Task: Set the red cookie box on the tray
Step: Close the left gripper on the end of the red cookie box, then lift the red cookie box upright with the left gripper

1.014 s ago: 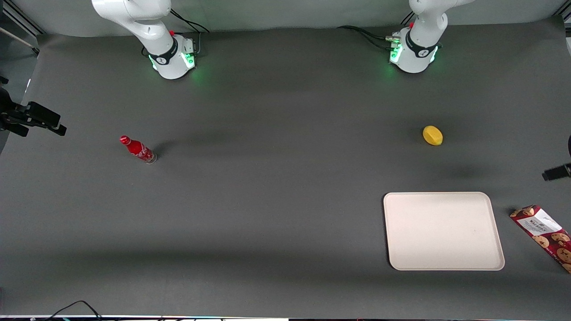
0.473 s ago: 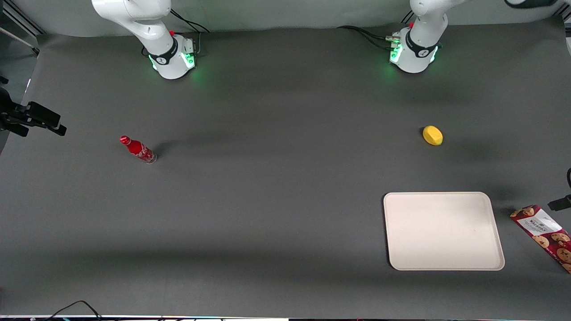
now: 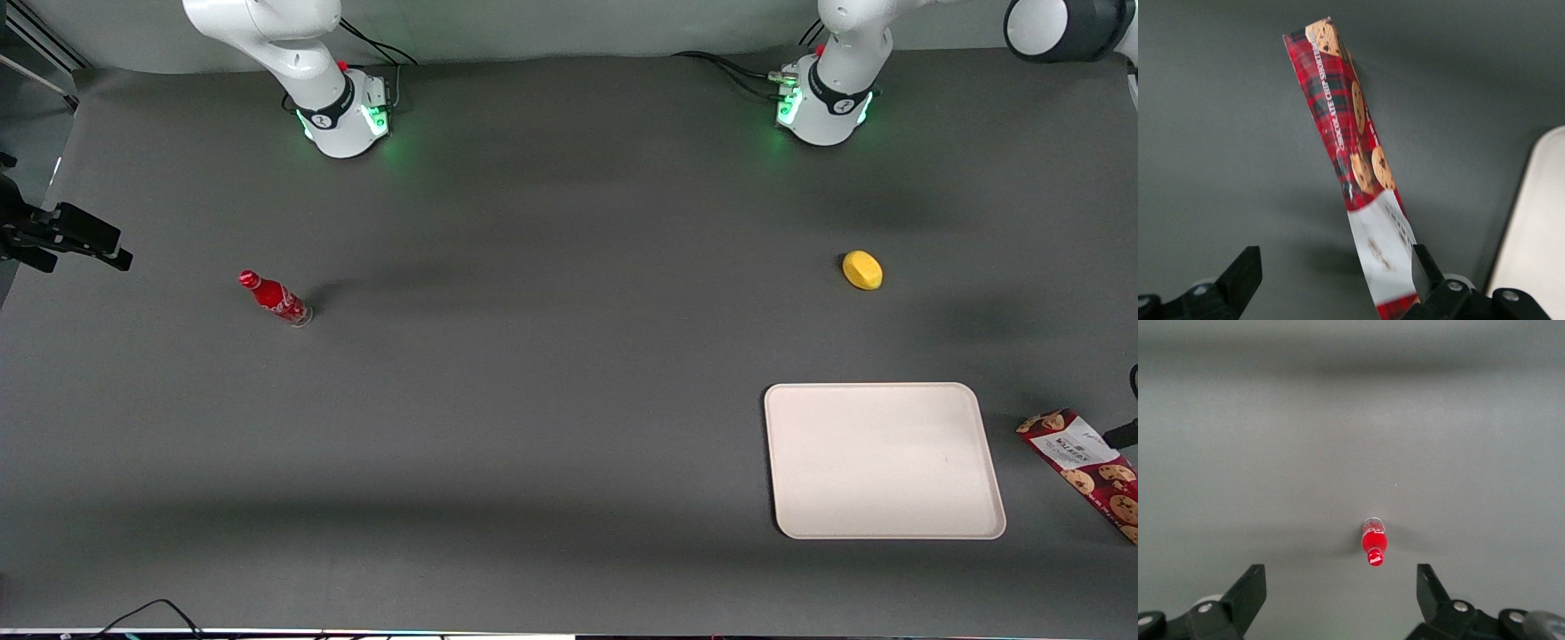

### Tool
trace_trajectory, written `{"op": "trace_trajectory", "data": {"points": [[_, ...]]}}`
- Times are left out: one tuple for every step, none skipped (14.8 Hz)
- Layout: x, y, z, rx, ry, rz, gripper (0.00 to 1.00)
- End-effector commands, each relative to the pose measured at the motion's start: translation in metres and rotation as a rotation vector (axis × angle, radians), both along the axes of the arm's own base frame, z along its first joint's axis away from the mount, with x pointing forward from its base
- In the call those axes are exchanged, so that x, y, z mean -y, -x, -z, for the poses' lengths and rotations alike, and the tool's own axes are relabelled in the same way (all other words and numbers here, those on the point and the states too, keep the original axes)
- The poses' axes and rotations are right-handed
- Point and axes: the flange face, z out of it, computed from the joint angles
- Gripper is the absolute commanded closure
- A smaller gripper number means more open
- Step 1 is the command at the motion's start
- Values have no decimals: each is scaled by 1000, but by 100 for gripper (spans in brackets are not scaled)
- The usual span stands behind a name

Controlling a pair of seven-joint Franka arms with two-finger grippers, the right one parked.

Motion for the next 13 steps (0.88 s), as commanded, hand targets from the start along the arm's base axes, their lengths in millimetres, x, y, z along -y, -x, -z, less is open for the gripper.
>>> {"op": "trace_trajectory", "data": {"points": [[-8, -7, 19, 31, 2, 1, 0], [-8, -8, 24, 37, 12, -3, 0], [-9, -8, 27, 54, 19, -12, 0], [-9, -9, 31, 64, 21, -13, 0], [-10, -11, 35, 75, 15, -8, 0], [-10, -12, 40, 87, 12, -10, 0], [-10, -15, 47, 97, 9, -8, 0], [-11, -15, 55, 101, 10, -7, 0], [-12, -15, 60, 116, 12, -12, 0], [-15, -14, 64, 121, 16, -18, 0], [-18, -12, 69, 120, 20, -24, 0], [-17, -13, 76, 120, 24, -24, 0], [-18, -15, 82, 133, 17, -23, 0]]}}
